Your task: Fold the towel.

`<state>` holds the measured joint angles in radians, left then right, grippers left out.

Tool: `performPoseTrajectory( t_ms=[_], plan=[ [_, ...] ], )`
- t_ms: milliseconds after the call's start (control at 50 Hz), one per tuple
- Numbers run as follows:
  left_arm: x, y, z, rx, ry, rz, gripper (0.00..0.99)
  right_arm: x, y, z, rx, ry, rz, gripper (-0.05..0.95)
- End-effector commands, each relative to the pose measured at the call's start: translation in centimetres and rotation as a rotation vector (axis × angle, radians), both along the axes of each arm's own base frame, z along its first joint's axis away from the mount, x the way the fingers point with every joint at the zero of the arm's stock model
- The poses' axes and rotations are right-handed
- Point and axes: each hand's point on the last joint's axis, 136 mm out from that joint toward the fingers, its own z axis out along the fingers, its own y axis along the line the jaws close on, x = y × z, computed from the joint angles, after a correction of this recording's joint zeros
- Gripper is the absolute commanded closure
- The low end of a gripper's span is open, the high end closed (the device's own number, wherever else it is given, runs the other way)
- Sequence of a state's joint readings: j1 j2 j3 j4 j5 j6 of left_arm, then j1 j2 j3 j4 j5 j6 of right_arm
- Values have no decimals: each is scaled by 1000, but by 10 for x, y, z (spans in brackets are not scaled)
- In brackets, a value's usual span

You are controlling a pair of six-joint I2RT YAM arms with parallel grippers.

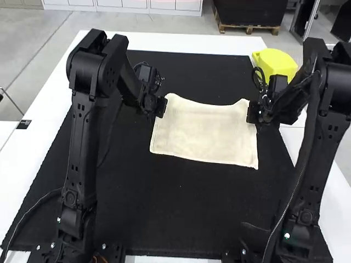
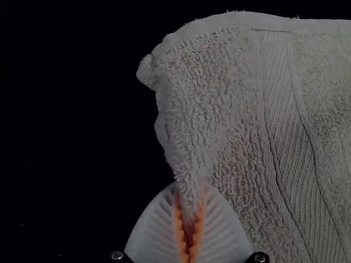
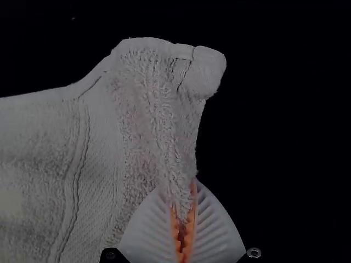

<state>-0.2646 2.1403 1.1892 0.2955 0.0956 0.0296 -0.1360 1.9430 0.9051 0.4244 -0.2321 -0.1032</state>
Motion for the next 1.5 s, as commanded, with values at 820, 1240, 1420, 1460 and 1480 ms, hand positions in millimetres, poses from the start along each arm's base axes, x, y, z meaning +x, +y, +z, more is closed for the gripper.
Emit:
performPoseTrajectory(
  t_ms=[820, 1240, 1420, 1460, 1480],
  plan=[
    [-56, 39, 65, 9, -36, 87, 970, -63, -14, 47, 43, 27, -1, 926],
    [-97, 48, 58, 37, 37, 77, 970, -102, -17, 41, 41, 91, 7, 926],
    [-112, 51, 58, 37, 40, 76, 970, -113, -16, 39, 49, 103, 10, 926],
    [-115, 52, 57, 37, 43, 77, 970, -116, -15, 38, 46, 111, 15, 926],
    [-116, 51, 56, 37, 46, 77, 970, -118, -15, 37, 45, 115, 17, 926]
  ],
)
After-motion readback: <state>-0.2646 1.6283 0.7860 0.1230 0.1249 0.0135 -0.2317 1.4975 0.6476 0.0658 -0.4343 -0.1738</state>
